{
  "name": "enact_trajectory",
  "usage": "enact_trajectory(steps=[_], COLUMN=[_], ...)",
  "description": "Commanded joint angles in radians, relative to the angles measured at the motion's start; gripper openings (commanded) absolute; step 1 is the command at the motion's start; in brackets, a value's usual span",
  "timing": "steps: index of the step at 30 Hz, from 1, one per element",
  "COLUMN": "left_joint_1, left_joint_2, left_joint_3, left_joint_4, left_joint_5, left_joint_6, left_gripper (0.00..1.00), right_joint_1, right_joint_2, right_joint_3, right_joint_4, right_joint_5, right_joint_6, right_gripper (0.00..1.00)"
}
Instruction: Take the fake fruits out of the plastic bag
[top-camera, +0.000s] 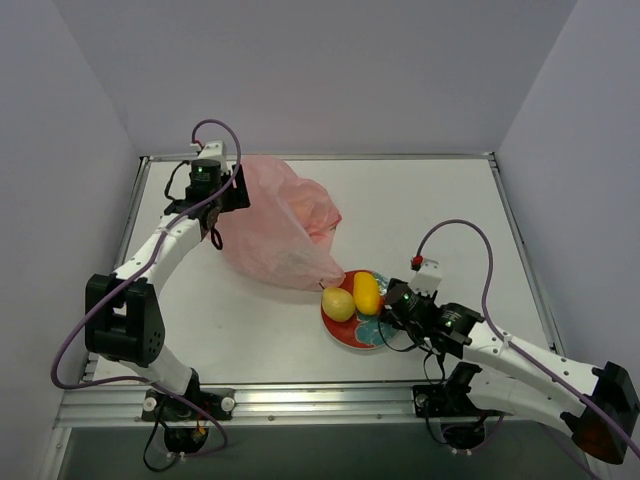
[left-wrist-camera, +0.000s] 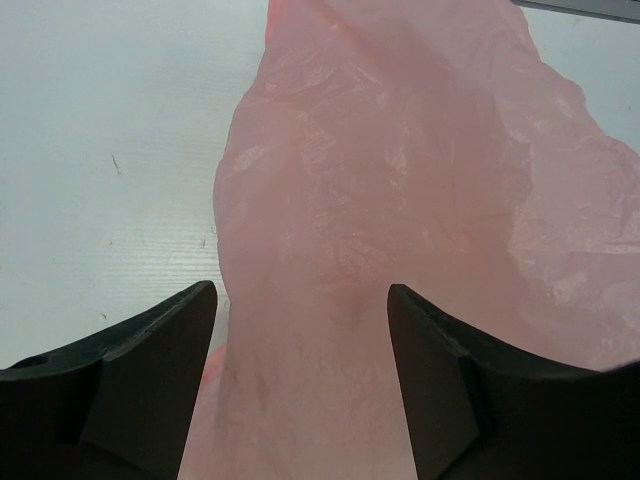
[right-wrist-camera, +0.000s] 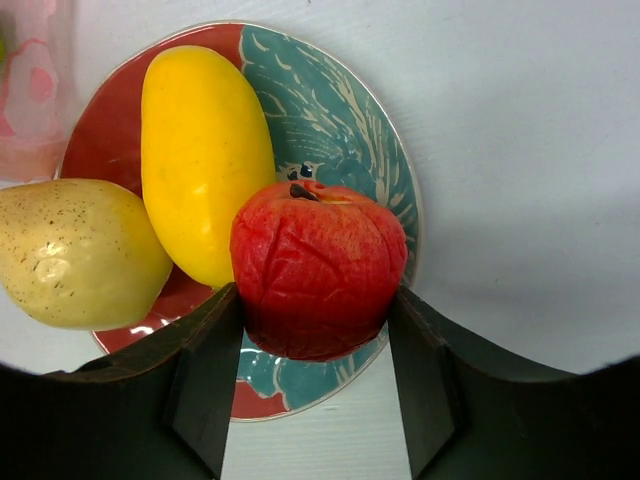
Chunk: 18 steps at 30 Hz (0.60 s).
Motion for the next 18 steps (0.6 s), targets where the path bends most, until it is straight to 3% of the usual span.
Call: enact_trajectory(steps=[1, 2, 4, 6, 13, 18], left_joint_1=[-0.002, -0.004, -0.005, -0.005, -0.011, -0.019], left_joint_2=[-0.062, -0.062, -0.062, -0.064, -0.071, -0.097], left_joint_3=[0.009, 0.009, 0.009, 0.007, 0.007, 0.015], left_joint_4=[0.019, 0.016, 0.016, 0.016, 0.014, -0.002], left_joint_5=[0.003, 0.003, 0.003, 0.003, 0.003, 0.003], left_joint_6=[-0.009, -0.009, -0.007, -0.007, -0.006, -0.007], left_gripper=[0.67, 0.68, 0.68, 0.68, 0.69, 0.69], right_joint_1=[0.011, 0.011, 0.011, 0.011, 0.023, 0.038], right_joint_2=[-0.015, -0.018, -0.025, -0.038, -0.085, -0.133], right_joint_3=[0.002, 0.001, 0.002, 0.004, 0.004, 0.131], right_joint_4=[-0.042, -0.042, -0.042, -0.045, -0.051, -0.019], right_joint_5=[0.057, 0.057, 0.054, 0.05, 0.037, 0.058], right_joint_6=[0.045, 0.043, 0.042, 0.043, 0.054, -0.054], right_gripper=[0.53, 0.61, 0.69, 1.0, 1.0, 1.0])
